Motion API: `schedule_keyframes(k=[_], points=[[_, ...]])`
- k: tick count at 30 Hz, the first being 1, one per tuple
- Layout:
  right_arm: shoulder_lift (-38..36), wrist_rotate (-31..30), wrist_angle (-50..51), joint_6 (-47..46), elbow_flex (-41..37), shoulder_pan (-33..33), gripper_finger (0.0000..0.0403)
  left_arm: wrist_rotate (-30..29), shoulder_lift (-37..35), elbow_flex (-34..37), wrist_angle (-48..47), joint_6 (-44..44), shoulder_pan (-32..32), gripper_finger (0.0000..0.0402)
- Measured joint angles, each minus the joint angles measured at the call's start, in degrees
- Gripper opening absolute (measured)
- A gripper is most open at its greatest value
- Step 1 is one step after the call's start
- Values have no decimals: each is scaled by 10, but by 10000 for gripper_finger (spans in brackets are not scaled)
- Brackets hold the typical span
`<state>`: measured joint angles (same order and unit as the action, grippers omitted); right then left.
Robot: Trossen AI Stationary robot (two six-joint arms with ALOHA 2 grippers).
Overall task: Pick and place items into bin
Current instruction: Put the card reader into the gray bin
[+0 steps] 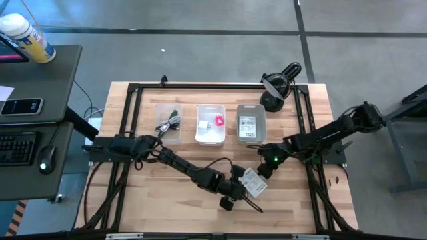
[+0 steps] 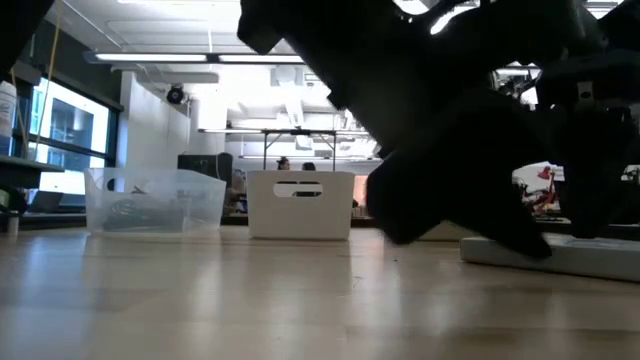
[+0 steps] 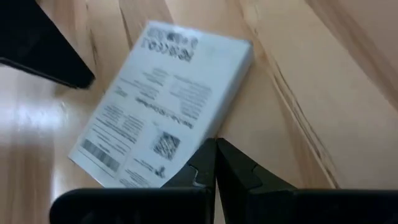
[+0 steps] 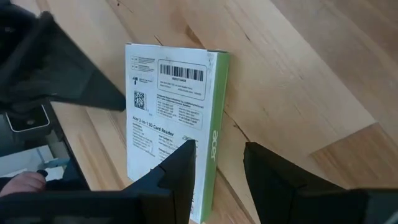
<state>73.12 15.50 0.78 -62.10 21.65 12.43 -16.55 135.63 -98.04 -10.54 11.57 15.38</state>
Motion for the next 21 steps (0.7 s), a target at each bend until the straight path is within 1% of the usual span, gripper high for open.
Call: schedule_keyframes(k=[4,13,18,21], points=[[7,4,-2,4,0,0,128,0,0,0,-2,0,0,0],[48,14,-37,7,0,8,128,-4,0,0,-3,1,0,0],[53,22,-44,7,0,9,128,-3,5,-1,2,1,0,0],[53,23,-60,6,0,9,128,9,7,0,0,-1,0,0]])
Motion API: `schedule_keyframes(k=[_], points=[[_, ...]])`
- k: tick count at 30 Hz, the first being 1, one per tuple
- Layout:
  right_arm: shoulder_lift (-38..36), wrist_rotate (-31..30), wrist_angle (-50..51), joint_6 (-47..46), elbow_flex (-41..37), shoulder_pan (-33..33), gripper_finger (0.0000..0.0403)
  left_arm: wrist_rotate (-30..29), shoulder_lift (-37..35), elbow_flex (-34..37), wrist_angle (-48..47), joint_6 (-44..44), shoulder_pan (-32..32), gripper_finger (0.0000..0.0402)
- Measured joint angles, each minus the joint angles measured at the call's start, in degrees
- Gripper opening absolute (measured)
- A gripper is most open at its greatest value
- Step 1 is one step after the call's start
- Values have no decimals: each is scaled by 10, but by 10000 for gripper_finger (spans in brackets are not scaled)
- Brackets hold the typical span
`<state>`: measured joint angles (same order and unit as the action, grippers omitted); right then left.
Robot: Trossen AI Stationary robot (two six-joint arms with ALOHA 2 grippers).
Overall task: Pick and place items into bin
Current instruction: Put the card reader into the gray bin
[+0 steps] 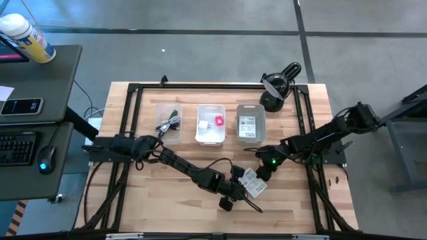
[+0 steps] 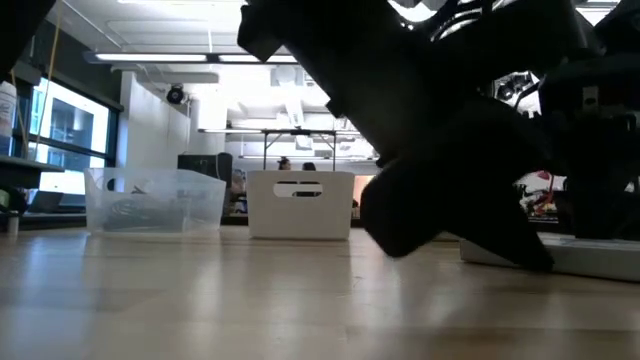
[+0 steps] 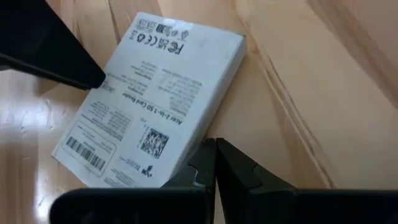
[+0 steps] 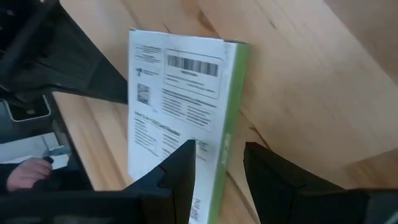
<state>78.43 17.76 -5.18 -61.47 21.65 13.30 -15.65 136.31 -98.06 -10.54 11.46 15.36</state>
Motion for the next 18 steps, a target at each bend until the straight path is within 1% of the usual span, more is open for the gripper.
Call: schedule_keyframes(k=[9,18], points=[[0,14,-3,-2,0,0,128,-2,7,-2,5,-14,0,0],[0,22,-27,-6,0,0,128,-10,8,-1,5,-17,0,0]])
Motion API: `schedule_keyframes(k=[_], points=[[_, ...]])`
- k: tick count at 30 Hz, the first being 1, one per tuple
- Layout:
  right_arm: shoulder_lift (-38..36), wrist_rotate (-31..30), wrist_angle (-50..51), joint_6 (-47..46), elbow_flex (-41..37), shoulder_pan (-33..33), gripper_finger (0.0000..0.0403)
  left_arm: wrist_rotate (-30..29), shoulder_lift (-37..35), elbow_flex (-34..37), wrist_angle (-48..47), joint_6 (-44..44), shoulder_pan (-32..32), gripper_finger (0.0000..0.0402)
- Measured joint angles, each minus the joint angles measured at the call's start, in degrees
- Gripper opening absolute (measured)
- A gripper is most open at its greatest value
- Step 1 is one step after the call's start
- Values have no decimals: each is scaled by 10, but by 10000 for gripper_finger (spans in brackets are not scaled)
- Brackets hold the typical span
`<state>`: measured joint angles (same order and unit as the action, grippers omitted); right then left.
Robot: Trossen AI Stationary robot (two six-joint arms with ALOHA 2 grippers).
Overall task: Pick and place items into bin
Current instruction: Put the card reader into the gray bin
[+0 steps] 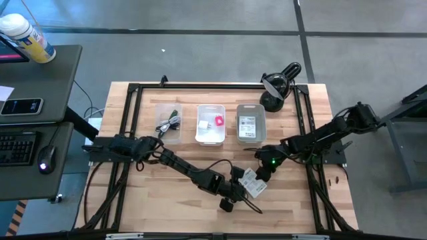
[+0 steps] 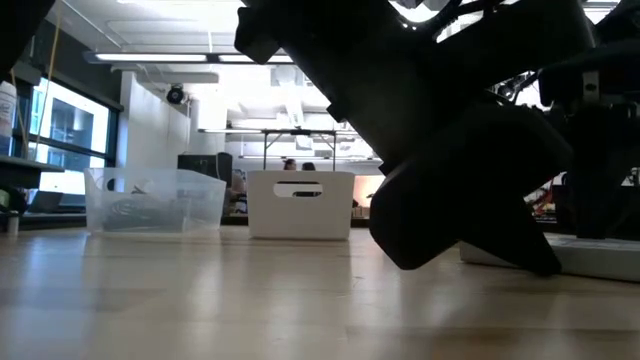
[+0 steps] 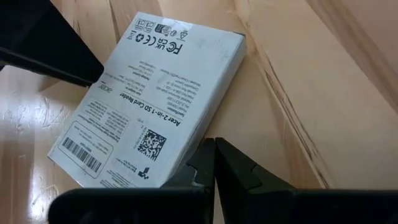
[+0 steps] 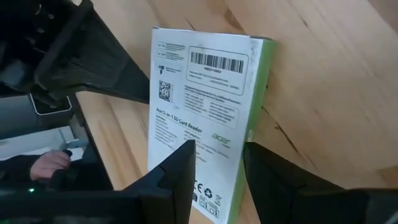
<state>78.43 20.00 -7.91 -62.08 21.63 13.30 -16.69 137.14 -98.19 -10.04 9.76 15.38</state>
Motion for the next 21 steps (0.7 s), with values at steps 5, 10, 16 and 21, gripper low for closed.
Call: schedule_keyframes(k=[5,10,16,21], points=[[0,-16,46,3,-1,5,128,-3,0,0,-1,-1,0,0],[0,-29,37,-1,0,24,128,-4,0,1,-1,-1,0,0],[26,-24,-2,-14,0,29,128,-5,1,1,2,-1,0,0],[73,-7,-81,-25,0,36,128,-3,1,1,1,-1,0,0]])
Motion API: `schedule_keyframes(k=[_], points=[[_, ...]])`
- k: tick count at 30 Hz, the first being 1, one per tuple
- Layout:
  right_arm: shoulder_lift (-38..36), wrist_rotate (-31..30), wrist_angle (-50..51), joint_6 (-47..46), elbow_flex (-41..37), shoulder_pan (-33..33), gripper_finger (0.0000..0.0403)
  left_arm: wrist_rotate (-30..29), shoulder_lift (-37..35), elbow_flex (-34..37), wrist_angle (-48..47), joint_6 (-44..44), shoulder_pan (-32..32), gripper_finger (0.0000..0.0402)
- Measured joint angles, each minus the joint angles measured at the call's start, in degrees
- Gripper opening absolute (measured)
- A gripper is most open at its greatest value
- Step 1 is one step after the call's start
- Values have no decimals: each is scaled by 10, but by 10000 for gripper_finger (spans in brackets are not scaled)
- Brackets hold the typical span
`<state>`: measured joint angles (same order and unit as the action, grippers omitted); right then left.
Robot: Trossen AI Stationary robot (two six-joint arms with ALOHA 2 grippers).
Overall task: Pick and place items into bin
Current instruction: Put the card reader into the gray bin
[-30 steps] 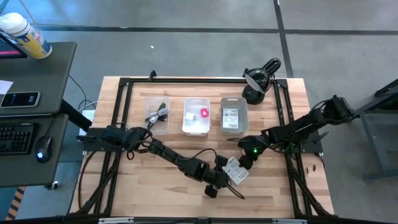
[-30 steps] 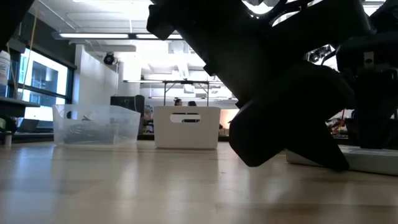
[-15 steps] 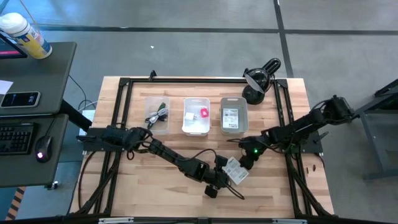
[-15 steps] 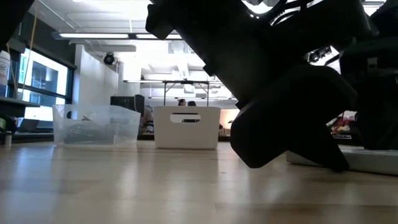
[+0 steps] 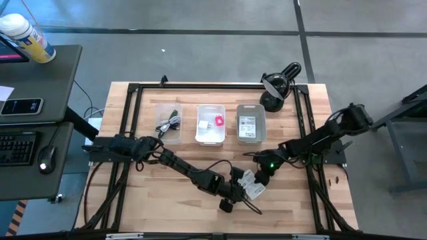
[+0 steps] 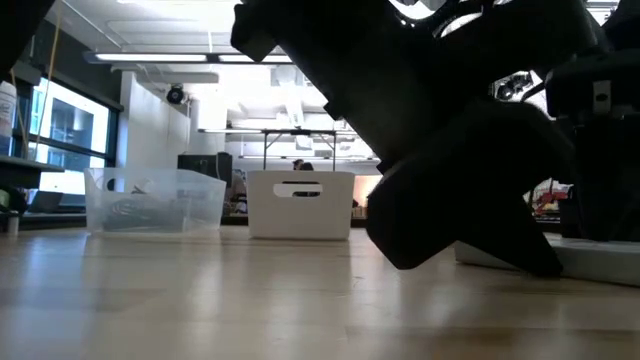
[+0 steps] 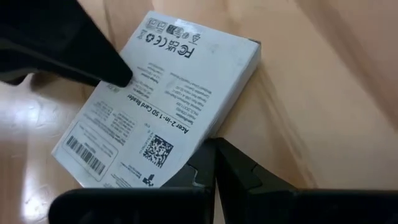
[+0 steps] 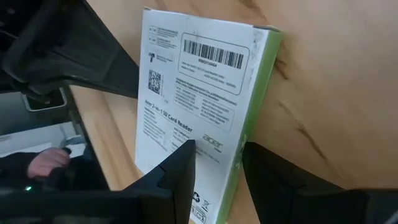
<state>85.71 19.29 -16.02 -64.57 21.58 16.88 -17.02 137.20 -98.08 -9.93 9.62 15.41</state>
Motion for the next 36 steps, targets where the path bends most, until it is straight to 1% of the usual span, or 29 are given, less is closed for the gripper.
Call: schedule_keyframes(k=[15,22,26,29,32,36], points=[[9,32,-58,-12,-3,-3,128,0,0,0,-1,-6,1,0],[-26,50,-65,-10,-3,-3,128,2,-1,0,-7,-10,2,0],[-33,61,-68,-10,-2,-2,128,1,-1,0,-7,-11,2,0],[-34,82,-80,-8,0,-2,128,-1,-1,0,-8,-15,2,0],[-34,80,-127,-4,7,-1,128,-7,1,0,-4,-26,-4,0],[-35,74,-118,-5,4,-2,128,-12,1,0,-3,-26,-8,0]])
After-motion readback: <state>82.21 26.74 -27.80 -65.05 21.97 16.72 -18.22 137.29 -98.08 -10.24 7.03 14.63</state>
